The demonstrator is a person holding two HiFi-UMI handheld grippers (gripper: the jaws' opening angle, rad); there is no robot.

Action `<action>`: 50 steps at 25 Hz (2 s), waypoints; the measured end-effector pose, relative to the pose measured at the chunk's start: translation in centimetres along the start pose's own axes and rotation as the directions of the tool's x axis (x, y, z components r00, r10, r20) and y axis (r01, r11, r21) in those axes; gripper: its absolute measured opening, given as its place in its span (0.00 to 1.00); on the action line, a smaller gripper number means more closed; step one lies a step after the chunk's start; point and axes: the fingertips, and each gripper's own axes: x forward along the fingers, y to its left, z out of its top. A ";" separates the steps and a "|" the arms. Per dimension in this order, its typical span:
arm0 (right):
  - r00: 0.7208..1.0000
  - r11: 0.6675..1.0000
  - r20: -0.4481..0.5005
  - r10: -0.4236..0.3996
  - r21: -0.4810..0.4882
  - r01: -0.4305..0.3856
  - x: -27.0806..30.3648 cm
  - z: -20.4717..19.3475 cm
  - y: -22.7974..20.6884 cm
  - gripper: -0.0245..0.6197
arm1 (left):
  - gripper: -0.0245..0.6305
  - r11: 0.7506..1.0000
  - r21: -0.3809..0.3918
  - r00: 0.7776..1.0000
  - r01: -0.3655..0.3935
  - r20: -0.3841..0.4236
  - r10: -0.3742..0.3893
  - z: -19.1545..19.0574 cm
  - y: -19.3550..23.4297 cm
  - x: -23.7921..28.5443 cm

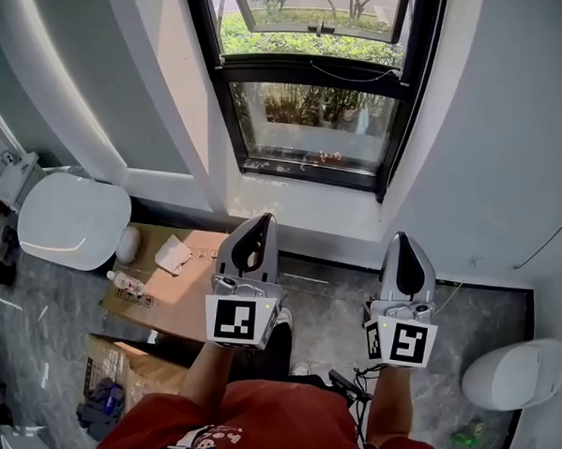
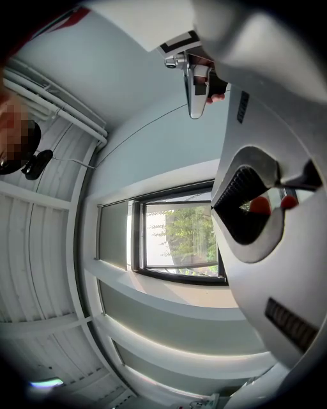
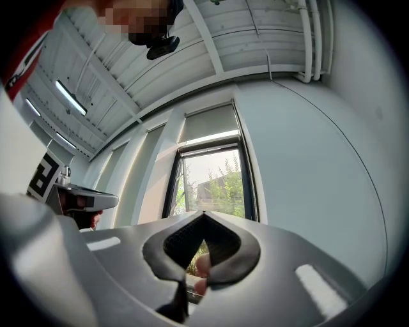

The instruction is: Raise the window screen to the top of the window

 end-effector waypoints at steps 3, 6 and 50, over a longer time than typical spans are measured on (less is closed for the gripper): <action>1.000 1.000 0.014 0.000 0.001 0.000 0.4 0.0 0.1 0.05 | 0.04 1.000 0.012 1.000 -0.001 0.013 0.000 0.1 0.4 0.3; 1.000 1.000 0.023 -0.001 -0.006 0.002 1.3 0.0 0.0 0.05 | 0.04 1.000 0.011 1.000 -0.004 0.029 0.003 0.2 0.8 1.1; 0.996 0.992 -0.028 -0.086 -0.098 0.083 33.9 -11.3 1.9 0.05 | 0.04 0.993 -0.110 0.999 0.032 0.014 -0.030 -9.7 20.4 29.7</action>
